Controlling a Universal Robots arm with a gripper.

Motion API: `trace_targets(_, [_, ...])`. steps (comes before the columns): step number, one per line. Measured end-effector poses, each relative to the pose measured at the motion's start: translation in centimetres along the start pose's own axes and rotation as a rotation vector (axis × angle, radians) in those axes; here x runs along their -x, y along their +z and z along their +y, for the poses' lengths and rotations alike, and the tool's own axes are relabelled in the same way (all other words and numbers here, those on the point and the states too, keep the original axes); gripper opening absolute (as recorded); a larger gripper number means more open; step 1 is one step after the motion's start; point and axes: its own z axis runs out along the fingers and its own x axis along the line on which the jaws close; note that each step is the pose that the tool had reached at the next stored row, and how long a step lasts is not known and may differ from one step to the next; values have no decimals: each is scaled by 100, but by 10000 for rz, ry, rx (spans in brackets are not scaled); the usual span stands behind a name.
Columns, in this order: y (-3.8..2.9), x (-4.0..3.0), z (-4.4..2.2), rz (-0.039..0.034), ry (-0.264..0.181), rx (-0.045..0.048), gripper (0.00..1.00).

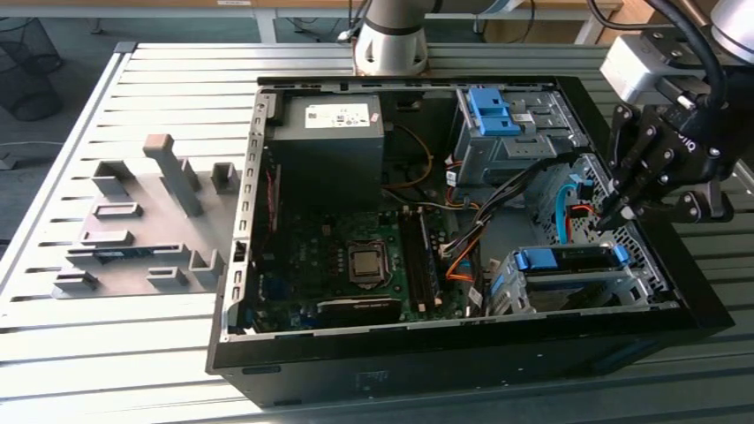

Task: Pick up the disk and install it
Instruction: 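Insert the first disk wire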

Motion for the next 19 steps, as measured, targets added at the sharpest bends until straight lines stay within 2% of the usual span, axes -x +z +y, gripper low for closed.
trace_targets(2, [1,0,-2,16,-37,0,18])
trace_targets(3, [2,0,-3,18,-69,0,25])
trace_targets(7, [25,2,-10,20,-259,-4,25])
trace_targets(19, [91,12,-21,4,-268,-3,25])
